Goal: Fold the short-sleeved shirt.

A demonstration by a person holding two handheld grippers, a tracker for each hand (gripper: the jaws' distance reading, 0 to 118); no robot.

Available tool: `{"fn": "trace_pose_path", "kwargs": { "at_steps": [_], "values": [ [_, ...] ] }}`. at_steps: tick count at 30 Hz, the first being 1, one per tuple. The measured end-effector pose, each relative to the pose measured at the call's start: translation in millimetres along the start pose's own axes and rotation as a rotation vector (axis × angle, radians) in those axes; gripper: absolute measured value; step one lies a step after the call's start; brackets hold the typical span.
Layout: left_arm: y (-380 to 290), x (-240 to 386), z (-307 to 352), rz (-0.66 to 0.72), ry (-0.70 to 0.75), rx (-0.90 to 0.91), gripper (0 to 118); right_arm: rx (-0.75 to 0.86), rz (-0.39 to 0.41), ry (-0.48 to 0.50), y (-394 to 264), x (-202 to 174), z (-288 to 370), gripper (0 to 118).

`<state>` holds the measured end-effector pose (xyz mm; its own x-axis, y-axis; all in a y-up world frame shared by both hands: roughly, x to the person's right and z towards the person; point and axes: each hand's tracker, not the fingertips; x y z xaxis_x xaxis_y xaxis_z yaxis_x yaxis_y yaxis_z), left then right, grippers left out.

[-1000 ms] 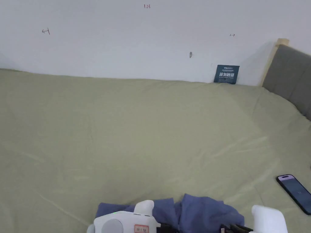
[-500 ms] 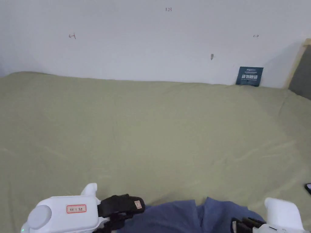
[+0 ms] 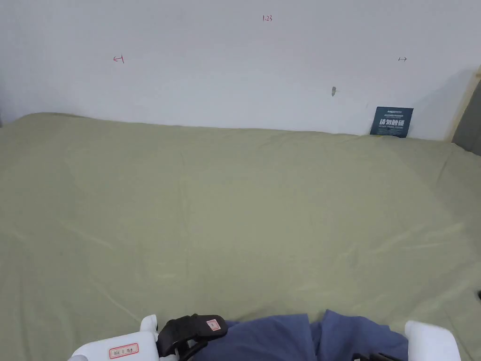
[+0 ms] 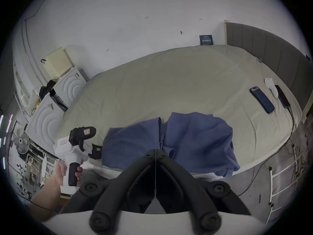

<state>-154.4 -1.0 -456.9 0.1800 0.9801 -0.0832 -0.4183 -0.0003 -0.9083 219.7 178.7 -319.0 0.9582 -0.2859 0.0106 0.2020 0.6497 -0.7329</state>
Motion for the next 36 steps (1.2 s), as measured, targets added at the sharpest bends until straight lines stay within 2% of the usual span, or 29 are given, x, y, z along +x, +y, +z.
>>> {"fn": "trace_pose_path", "kwargs": {
  "at_steps": [1, 2, 3, 4, 7, 11, 15, 21, 26, 30, 33, 36],
  "values": [
    [0.8, -3.0, 2.7, 0.025, -0.011, 0.018, 33, -0.002, -0.005, 0.001, -1.8, 2.0, 0.4, 2],
    [1.7, -3.4, 3.9, 0.032, 0.023, 0.042, 10, -0.004, -0.01, 0.001, -3.3, 3.5, 1.0, 2],
    [4.3, -3.2, 5.3, -0.011, 0.132, 0.062, 10, -0.008, -0.012, -0.001, -4.2, 4.5, 1.0, 2],
    [8.7, -5.3, 6.8, -0.024, 0.145, 0.068, 10, -0.009, -0.014, -0.008, -4.7, 5.0, 0.5, 2],
    [16.8, -2.9, 11.2, -0.006, 0.126, 0.057, 10, -0.013, -0.018, -0.019, -4.9, 7.6, -0.4, 2],
    [20.0, 26.2, 32.9, -0.084, 0.183, 0.13, 10, -0.018, -0.02, -0.026, -1.5, 6.2, -3.3, 2],
    [34.8, 54.9, 67.7, -0.116, 0.151, 0.208, 10, -0.017, 0.008, -0.009, 5.0, -1.4, -5.8, 2],
    [37.5, 123.0, 155.1, -0.311, 0.355, 0.363, 10, -0.017, 0.06, 0.021, 17.8, -17.0, -15.1, 2],
    [23.3, 181.7, 207.5, -0.527, 0.645, 0.444, 10, -0.03, 0.09, 0.049, 25.0, -30.2, -27.5, 2],
    [4.2, 211.9, 185.1, -0.685, 0.748, 0.318, 10, -0.039, 0.108, 0.063, 27.1, -40.1, -33.3, 2],
    [-1.0, 213.6, 137.5, -0.706, 0.815, 0.214, 10, -0.04, 0.115, 0.075, 25.8, -44.5, -32.3, 2],
    [-3.4, 201.3, 75.7, -0.835, 0.904, 0.045, 10, -0.041, 0.12, 0.077, 23.1, -43.8, -26.4, 2]
  ]
}}
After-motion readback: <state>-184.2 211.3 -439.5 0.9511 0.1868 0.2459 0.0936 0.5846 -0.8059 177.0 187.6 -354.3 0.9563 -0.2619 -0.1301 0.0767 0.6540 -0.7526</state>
